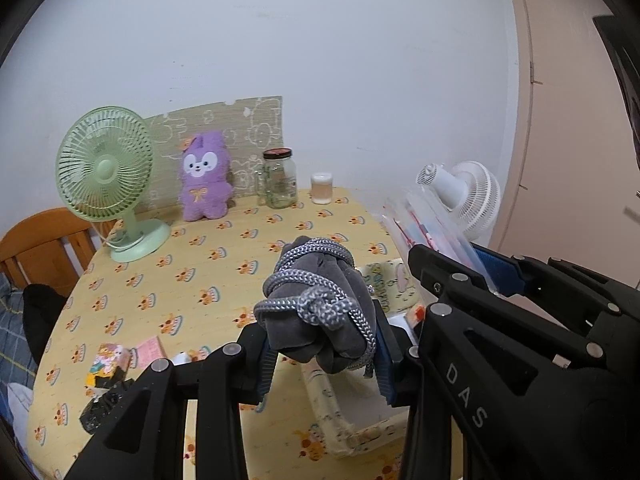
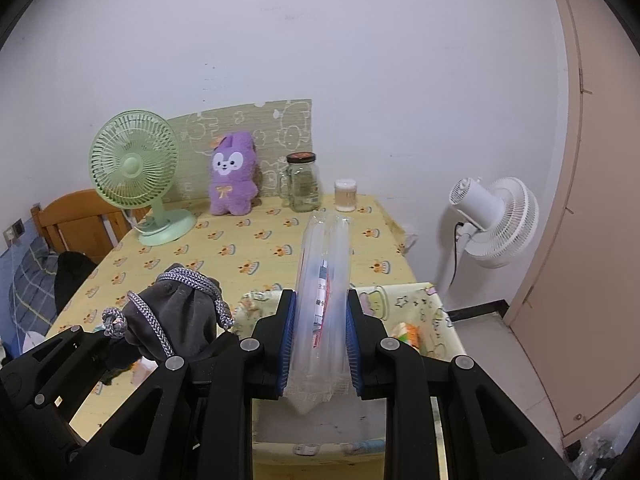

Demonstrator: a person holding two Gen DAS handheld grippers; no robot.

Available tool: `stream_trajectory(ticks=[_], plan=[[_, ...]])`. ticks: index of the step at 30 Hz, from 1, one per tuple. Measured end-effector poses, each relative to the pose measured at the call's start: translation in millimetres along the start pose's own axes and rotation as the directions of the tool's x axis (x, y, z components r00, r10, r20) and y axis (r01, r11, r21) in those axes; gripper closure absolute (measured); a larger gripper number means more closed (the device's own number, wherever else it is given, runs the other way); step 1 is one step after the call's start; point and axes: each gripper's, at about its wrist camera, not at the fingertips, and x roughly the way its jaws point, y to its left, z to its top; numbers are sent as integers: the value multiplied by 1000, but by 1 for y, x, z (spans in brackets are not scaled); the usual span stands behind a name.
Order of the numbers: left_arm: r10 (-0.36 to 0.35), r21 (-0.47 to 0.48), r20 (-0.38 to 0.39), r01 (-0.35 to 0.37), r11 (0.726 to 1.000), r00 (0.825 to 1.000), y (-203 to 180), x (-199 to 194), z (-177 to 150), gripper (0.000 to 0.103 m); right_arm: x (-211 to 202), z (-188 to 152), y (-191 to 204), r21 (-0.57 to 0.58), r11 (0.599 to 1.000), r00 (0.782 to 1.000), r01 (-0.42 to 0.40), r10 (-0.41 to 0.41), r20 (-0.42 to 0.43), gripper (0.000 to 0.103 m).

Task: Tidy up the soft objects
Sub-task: 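Lift the plastic bag and grey pouch with both grippers toward the gift box, then open the right gripper over the box while the left releases the grey pouch inside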

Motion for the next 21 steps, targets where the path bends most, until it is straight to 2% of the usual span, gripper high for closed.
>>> stream_trajectory(ticks=[12, 21], plan=[[-64, 32, -28, 65, 997, 998, -21, 20, -5, 62, 9, -11, -24, 21, 999, 999, 46, -46, -19, 77], [-102, 36, -84, 105, 994, 991, -31, 42, -17, 61, 24, -26, -37, 33, 997, 995, 76, -74, -65, 77]])
